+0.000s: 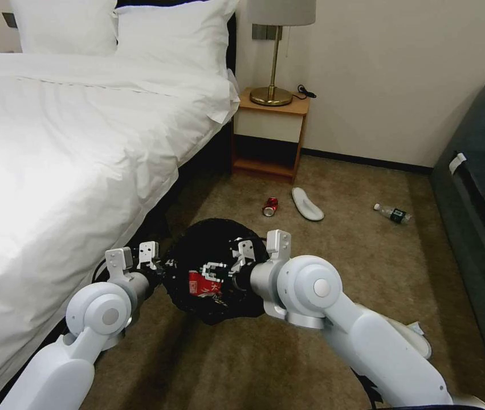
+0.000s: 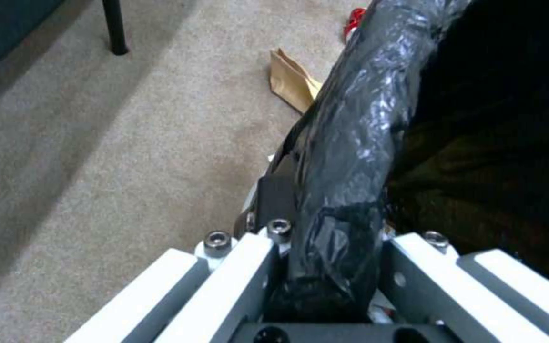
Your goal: Pick up the trash bin, then pick up the garbage on the floor and place it into the trash bin.
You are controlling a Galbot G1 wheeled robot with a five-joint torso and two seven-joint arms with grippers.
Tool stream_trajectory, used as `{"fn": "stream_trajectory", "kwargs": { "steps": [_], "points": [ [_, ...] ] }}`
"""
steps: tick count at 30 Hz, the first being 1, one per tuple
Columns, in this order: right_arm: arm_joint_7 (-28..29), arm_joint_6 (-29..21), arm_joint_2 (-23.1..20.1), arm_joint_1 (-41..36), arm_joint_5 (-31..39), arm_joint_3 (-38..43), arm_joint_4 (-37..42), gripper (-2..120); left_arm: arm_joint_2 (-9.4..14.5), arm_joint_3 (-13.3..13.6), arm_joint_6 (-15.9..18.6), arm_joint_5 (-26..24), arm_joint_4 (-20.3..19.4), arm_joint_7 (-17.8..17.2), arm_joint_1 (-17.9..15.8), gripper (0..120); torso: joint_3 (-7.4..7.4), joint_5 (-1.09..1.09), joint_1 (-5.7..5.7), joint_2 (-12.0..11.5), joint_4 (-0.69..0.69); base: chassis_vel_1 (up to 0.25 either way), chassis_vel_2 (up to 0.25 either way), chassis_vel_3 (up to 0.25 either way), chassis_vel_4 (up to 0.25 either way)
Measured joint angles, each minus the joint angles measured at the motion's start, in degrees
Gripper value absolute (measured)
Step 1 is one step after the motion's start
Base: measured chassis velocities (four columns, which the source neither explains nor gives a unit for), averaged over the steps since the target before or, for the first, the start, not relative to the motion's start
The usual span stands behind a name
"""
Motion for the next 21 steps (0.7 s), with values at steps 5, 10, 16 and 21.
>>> {"fn": "stream_trajectory", "kwargs": {
  "steps": [5, 10, 16, 21],
  "points": [
    [-0.1, 0.4, -1.1, 1.0, -0.6, 3.0, 1.5, 96, -0.2, -0.2, 0.0, 0.4, 0.5, 0.0, 0.2, 2, 0.00, 0.00, 0.00, 0.0, 0.00, 0.000, 0.000, 0.000, 0.000],
    [-3.8, 0.0, -3.7, 1.0, -2.9, 8.7, 1.4, 100, -0.5, -0.2, 0.0, 0.5, 0.8, 0.1, 0.2, 2, 0.00, 0.00, 0.00, 0.0, 0.00, 0.000, 0.000, 0.000, 0.000],
    [-8.9, -0.8, -7.9, -1.6, -9.9, 14.8, -0.4, 100, -0.9, -0.3, 0.0, 0.8, 1.4, 0.2, 0.2, 2, 0.00, 0.00, 0.00, 0.0, 0.00, 0.000, 0.000, 0.000, 0.000],
    [-18.3, -1.5, -12.6, -9.5, -20.3, 21.8, -1.8, 100, -1.0, -0.5, 0.0, 0.6, 1.3, 0.2, 0.1, 2, 0.00, 0.02, 0.00, 0.0, -0.02, 0.000, 0.000, 0.000, 0.000]
  ]
}}
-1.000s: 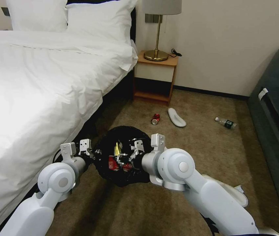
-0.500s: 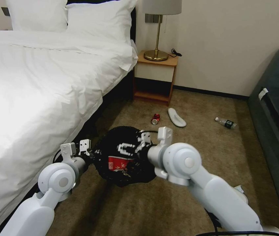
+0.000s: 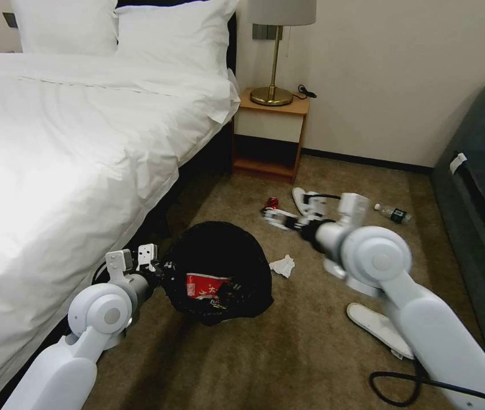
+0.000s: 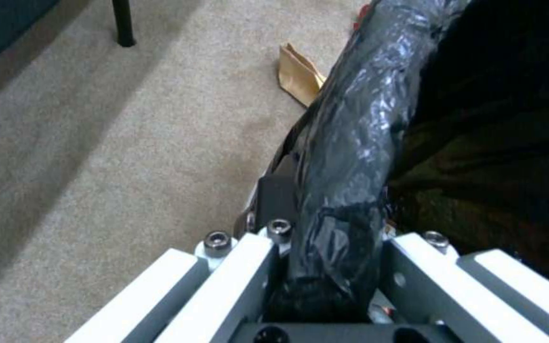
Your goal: Pick up the trash bin, then pick up the garbage on the floor and place it into the trash bin.
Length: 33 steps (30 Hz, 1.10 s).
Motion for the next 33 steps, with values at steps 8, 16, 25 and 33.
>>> {"fn": "stream_trajectory", "kwargs": {
  "steps": [8, 16, 25, 33],
  "points": [
    [-23.7, 9.3, -2.9, -12.6, -27.3, 9.8, -4.2, 100, -0.3, -1.3, 0.0, -0.4, -1.0, 0.0, 1.3, 2, -0.01, -0.01, 0.00, 0.0, 0.00, 0.000, 0.000, 0.000, 0.000],
    [-33.9, 19.1, -1.2, -20.4, -45.0, 14.9, -7.6, 100, 0.0, -3.9, 0.0, -0.3, -3.2, 0.6, 5.3, 2, -0.01, -0.01, 0.00, 0.0, 0.01, 0.000, 0.000, 0.000, 0.000],
    [-37.9, 24.4, 4.2, -24.7, -52.8, 17.4, -8.9, 100, -1.1, -12.1, 0.0, 3.9, -9.1, 3.4, 15.3, 2, 0.00, -0.02, 0.00, 0.0, 0.05, 0.000, 0.000, 0.000, 0.000],
    [-39.5, 26.0, 10.7, -30.0, -56.7, 21.6, -6.1, 100, -1.4, -13.5, 0.0, 6.4, -12.2, 4.8, 17.7, 2, -0.01, -0.03, -0.01, 0.0, 0.01, 0.000, 0.000, 0.000, 0.000]
  ]
}}
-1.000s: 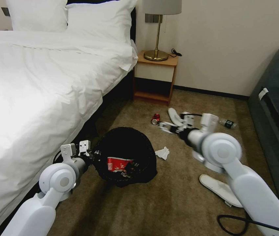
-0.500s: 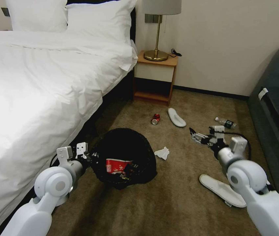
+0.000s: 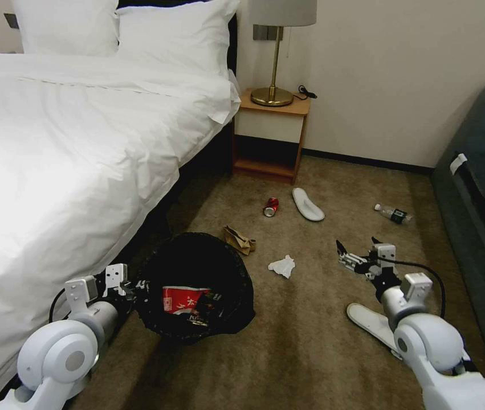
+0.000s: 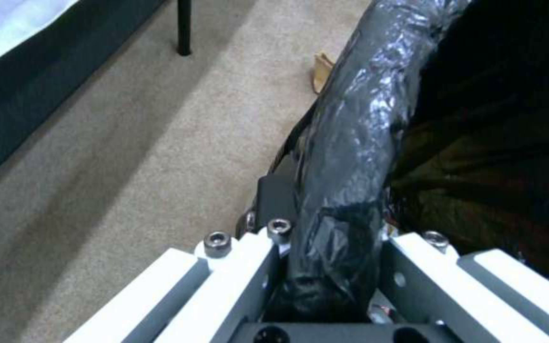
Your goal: Pick up the trash bin, then pick up the garbage on the floor and place it into the trash bin.
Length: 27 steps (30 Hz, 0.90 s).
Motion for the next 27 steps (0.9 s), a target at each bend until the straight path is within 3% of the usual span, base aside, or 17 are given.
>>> {"fn": "stream_trajectory", "kwargs": {
  "steps": [9, 27],
  "points": [
    [-0.6, 0.5, 5.7, -5.3, -5.9, 2.6, 4.0, 100, 0.0, -0.2, 0.0, 2.1, -1.3, 0.0, 1.7, 2, 0.00, 0.00, 0.00, 0.0, 0.00, 0.000, 0.000, 0.000, 0.000],
    [0.5, 0.7, 7.1, -6.0, -7.4, 2.0, 5.7, 100, 0.1, -0.4, 0.0, 5.6, -3.3, 2.0, 3.6, 2, 0.01, 0.01, 0.00, 0.0, 0.01, 0.000, 0.000, 0.000, 0.000]
  ]
}}
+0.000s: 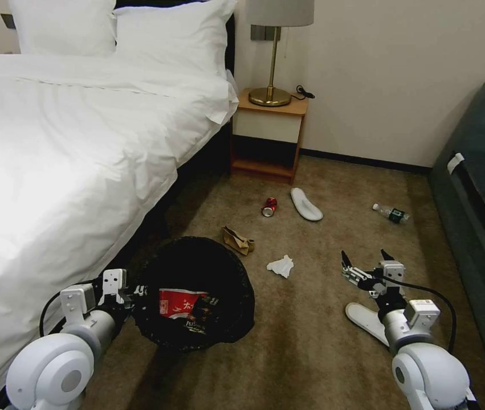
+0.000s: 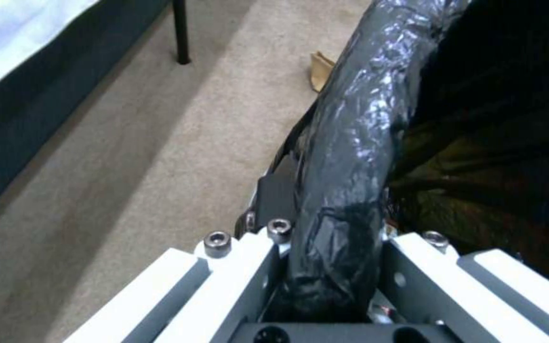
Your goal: Pick up the trash bin, then pick up the garbage on the floor and place it into the trash bin.
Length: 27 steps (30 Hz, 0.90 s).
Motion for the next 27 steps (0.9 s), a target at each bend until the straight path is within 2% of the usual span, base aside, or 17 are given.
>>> {"fn": "stream_trajectory", "kwargs": {
  "steps": [27],
  "points": [
    [1.0, -1.1, 0.3, 0.0, 0.2, -0.2, 0.0, 100, -0.1, -0.3, 0.0, 0.4, 0.8, 1.4, -0.9, 2, 0.00, 0.00, 0.01, 0.0, -0.01, -0.019, -0.020, -0.021, -0.020]
  ]
}}
